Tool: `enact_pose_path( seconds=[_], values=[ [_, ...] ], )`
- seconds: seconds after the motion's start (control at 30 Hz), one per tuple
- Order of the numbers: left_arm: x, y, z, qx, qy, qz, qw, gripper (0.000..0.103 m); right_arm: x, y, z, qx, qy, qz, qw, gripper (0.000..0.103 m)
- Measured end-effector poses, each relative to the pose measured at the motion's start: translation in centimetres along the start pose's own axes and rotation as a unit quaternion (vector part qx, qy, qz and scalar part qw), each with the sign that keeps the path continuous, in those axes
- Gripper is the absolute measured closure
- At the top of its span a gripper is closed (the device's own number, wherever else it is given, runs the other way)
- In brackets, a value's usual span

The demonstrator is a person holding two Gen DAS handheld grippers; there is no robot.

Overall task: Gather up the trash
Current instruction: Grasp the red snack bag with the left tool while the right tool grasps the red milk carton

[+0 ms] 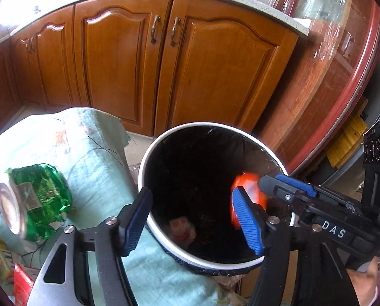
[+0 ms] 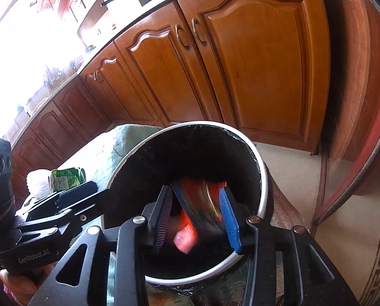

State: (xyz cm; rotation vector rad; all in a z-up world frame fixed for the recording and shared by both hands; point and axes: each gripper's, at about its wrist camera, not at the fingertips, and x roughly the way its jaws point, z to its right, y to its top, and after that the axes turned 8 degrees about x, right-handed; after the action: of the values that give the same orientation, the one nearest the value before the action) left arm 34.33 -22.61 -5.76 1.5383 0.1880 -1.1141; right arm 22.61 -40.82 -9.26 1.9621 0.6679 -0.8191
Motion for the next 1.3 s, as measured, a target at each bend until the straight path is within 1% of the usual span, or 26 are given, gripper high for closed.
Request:
enact_pose_path(
  seconds=[0.07, 0.13, 0.17, 0.2, 0.23, 0.33, 0.53, 0.67, 0.87, 1.03, 1.17, 1.3],
  values=[
    [-0.9, -0.4, 0.0, 0.0, 0.005, 0.006, 1.0, 0.035, -0.4, -0.1, 0.0, 0.004, 0.004, 0.005, 1.0, 0.056],
    [-1.9, -1.0, -0.1, -0.005, 0.006, 0.015, 0.9999, 0.034, -0.8, -0.2, -0.1, 0.006, 0.008, 0.011, 1.0, 0.048],
    [-2.5, -1.4, -0.2, -0.009, 0.008, 0.02, 0.9997, 0.031, -1.2, -0.3, -0.3, 0.006, 0.011, 0.014, 1.0, 0.045],
    [-3.1, -1.8, -0.3, -0.013, 0.011, 0.025, 0.9996, 0.028, -1.5, -0.5, -0.5, 0.006, 0.015, 0.017, 1.0, 0.038],
    [-3.8, -2.2, -0.4, -0.015, 0.012, 0.031, 0.9993, 0.028, -1.9, -0.6, -0.8, 0.005, 0.018, 0.021, 1.0, 0.032],
    [-6.0, -3.8, -0.9, -0.022, 0.022, 0.049, 0.9983, 0.028, -2.9, -1.4, -1.9, 0.0, 0.025, 0.032, 0.999, 0.025],
    [-10.6, -8.0, -2.5, -0.049, 0.04, 0.073, 0.9953, 0.027, -3.7, -4.0, -4.4, -0.004, 0.051, 0.028, 0.998, 0.024],
    [-13.9, -10.6, -3.8, -0.065, 0.062, 0.089, 0.992, 0.027, -3.4, -5.8, -6.5, -0.012, 0.065, 0.011, 0.998, 0.024],
    [-18.2, -14.9, -5.6, -0.101, 0.094, 0.108, 0.9845, 0.027, -2.9, -8.5, -9.6, -0.033, 0.086, -0.015, 0.996, 0.024],
    [-21.0, -18.4, -6.7, -0.13, 0.122, 0.112, 0.9776, 0.027, -2.7, -10.3, -12.1, -0.049, 0.1, -0.031, 0.993, 0.024],
    [-22.5, -20.9, -7.9, -0.164, 0.133, 0.105, 0.9717, 0.027, -2.3, -11.6, -13.8, -0.06, 0.11, -0.044, 0.991, 0.024],
    [-23.6, -22.3, -9.4, -0.196, 0.142, 0.102, 0.9649, 0.028, -1.6, -12.6, -15.7, -0.067, 0.12, -0.056, 0.989, 0.024]
  ],
)
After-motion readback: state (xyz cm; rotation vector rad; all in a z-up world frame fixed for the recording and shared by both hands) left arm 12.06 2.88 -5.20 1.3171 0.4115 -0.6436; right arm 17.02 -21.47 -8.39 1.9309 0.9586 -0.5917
